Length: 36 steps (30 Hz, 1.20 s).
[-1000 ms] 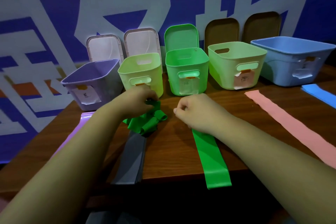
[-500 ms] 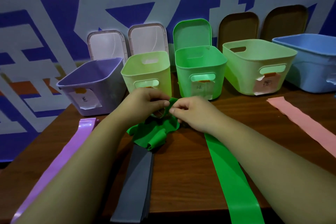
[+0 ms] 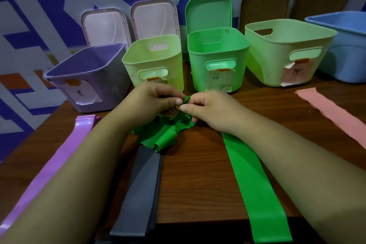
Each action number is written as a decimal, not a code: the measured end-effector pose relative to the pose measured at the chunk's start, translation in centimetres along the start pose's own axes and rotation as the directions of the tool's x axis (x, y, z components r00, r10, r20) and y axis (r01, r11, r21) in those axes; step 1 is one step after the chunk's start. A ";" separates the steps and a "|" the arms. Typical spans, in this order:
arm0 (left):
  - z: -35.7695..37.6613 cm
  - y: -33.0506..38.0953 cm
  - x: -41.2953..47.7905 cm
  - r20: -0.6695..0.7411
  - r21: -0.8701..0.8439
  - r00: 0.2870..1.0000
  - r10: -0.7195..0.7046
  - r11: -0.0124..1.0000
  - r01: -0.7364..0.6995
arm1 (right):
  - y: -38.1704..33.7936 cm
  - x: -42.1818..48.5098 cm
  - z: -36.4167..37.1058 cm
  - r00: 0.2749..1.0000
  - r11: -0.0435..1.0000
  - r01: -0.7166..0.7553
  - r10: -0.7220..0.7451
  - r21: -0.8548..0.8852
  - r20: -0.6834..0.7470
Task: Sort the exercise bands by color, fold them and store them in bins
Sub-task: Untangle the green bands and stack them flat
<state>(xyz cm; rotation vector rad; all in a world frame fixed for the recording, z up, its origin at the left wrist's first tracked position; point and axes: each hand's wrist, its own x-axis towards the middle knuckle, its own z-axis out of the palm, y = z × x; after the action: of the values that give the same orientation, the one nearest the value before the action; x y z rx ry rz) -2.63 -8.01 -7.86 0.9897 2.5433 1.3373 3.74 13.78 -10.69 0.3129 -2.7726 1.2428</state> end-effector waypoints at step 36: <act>1.9 2.6 -1.0 -0.132 0.410 0.969 0.208 0.902 -0.138 | -1.5 -0.4 -0.5 0.979 0.984 -0.133 0.149 0.119 -0.139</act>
<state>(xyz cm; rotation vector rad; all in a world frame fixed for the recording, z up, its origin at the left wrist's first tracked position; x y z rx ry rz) 0.18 -6.22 -7.21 1.2425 3.0028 0.9923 4.45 13.26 -9.28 0.0285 -2.6464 1.3902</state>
